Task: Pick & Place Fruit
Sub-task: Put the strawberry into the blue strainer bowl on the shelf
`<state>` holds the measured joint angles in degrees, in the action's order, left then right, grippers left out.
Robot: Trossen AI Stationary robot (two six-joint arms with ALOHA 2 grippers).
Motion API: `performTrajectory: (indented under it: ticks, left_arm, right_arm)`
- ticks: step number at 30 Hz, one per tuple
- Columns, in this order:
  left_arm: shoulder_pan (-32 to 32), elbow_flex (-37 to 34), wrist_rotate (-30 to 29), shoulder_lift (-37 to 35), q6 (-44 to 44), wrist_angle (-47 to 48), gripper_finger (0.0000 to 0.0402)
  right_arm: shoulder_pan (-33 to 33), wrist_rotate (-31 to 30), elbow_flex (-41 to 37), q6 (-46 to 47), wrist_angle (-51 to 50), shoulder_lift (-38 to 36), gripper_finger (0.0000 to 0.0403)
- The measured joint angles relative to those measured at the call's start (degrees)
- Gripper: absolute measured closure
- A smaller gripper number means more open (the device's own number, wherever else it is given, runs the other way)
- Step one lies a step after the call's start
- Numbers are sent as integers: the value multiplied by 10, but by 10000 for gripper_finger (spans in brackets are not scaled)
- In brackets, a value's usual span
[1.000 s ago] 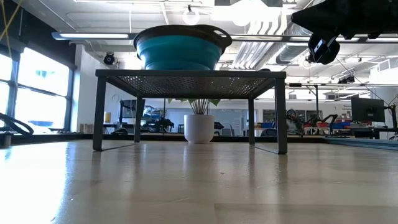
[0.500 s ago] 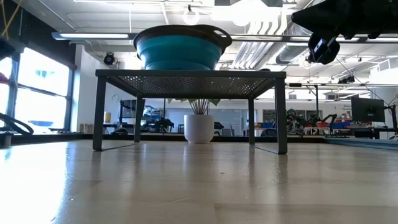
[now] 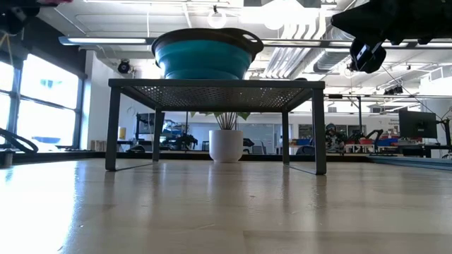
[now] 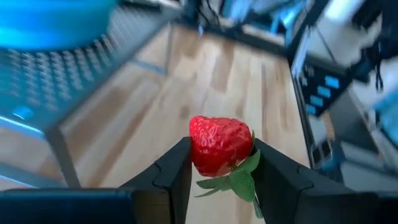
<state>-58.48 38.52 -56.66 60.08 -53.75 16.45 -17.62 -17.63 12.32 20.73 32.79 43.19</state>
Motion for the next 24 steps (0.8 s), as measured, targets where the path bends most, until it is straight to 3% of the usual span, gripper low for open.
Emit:
performTrajectory:
  ticks: [3,7,15,24]
  left_arm:
    - [6,0,-42,-22,10,-3,265]
    - [54,0,-49,-36,65,-48,265]
    - [194,0,-9,-39,241,-193,265]
    - [338,0,100,-50,293,-235,265]
  right_arm:
    - [0,-3,0,0,-1,0,399]
    - [0,-4,0,-28,-2,0,399]
    - [0,-16,0,-70,-4,0,399]
    - [0,-20,0,-71,-10,0,399]
